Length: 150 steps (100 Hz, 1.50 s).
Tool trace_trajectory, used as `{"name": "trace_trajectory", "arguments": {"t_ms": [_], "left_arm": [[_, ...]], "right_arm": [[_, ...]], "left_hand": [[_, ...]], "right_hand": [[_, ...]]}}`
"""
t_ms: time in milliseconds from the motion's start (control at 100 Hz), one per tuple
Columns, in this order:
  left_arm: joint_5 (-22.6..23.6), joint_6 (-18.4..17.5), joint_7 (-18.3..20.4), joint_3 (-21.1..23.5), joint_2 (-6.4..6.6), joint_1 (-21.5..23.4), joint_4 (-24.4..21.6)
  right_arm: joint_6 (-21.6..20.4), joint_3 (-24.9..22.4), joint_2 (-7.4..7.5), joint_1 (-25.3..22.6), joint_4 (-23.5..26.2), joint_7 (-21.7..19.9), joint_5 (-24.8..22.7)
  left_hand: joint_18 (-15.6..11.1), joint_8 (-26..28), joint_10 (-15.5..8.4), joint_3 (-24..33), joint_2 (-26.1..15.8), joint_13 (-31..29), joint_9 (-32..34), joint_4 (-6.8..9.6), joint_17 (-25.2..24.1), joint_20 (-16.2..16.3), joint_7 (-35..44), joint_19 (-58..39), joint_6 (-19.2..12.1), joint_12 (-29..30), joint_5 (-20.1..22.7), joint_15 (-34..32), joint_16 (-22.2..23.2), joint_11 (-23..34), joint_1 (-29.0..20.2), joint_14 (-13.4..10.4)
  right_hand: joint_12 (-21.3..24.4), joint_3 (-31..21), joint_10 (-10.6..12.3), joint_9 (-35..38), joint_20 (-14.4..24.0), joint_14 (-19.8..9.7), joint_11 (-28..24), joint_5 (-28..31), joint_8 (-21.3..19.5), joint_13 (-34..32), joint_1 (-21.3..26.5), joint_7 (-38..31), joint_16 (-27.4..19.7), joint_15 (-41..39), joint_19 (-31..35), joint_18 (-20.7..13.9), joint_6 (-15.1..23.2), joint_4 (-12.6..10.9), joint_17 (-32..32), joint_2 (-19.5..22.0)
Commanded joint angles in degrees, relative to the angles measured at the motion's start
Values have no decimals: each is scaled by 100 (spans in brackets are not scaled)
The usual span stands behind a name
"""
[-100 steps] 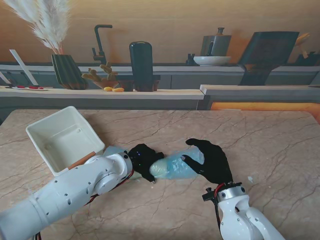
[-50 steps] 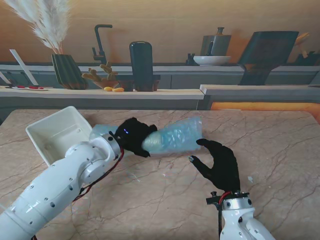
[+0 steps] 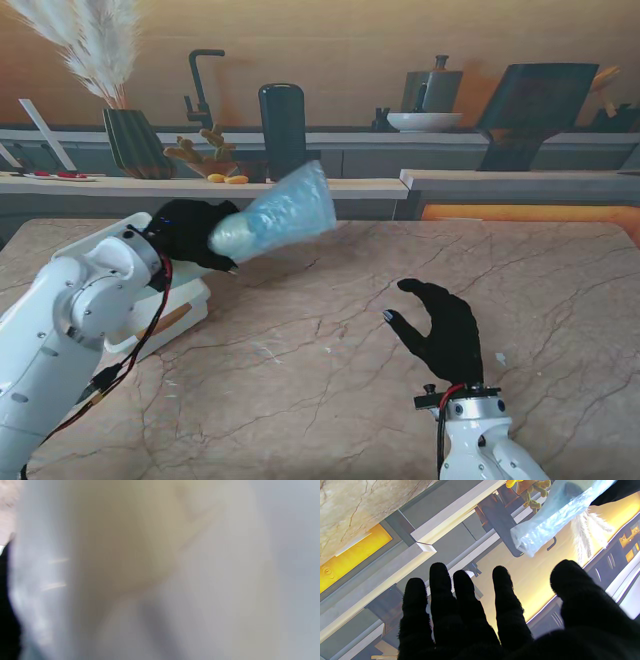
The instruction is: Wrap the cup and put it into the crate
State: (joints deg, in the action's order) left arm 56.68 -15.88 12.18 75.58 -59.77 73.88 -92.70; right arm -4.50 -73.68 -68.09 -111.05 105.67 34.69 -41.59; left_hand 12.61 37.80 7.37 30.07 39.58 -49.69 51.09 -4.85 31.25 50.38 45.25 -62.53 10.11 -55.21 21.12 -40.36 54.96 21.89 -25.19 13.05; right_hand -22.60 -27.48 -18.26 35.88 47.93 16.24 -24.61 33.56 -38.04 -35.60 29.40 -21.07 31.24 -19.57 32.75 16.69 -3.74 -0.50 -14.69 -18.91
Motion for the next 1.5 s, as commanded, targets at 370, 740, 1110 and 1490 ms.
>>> {"name": "trace_trajectory", "arguments": {"t_ms": [370,740,1110,1490], "left_arm": [[1215,294,-234,769,203,203,609],[1573,353,-954,555,278,-6,1526],[1713,74,-1704,217,369,-212,2332],[1836,-246,-1614,-11,467,-297,2629]], "right_arm": [[133,4,-15,139,-15,-318,207],[225,13,-16,151,15,-394,269],[237,5,-5,188,-8,-495,310],[287,20,1,235,-23,-572,348]], "left_hand": [[-329,78,-456,1297,-1069,-138,55,-188,79,74,1026,-365,-1401,89,828,-34,175,-178,-3686,-448],[-346,170,-582,1406,-1034,-146,69,-318,61,-33,1473,-304,-1618,118,910,23,89,-72,-3665,-481],[-358,85,-702,1520,-1008,-146,76,-438,7,-241,1789,-148,-1788,244,941,145,-97,31,-3619,-534],[-336,-74,-910,1600,-910,-68,80,-484,-229,-663,2011,309,-1973,488,1023,666,-446,-52,-3527,-614]], "right_hand": [[-1,131,-12,67,194,-15,58,103,53,-73,-182,-67,61,-41,-122,53,151,-110,-15,302],[-1,145,-16,73,205,-15,54,101,58,-66,-176,-67,59,-36,-127,43,143,-118,-12,312],[2,159,-15,61,213,-10,58,94,62,-55,-180,-65,56,-30,-133,46,145,-123,-8,327],[1,166,-21,60,220,-14,54,85,64,-52,-176,-63,57,-30,-141,43,147,-127,-3,333]]}}
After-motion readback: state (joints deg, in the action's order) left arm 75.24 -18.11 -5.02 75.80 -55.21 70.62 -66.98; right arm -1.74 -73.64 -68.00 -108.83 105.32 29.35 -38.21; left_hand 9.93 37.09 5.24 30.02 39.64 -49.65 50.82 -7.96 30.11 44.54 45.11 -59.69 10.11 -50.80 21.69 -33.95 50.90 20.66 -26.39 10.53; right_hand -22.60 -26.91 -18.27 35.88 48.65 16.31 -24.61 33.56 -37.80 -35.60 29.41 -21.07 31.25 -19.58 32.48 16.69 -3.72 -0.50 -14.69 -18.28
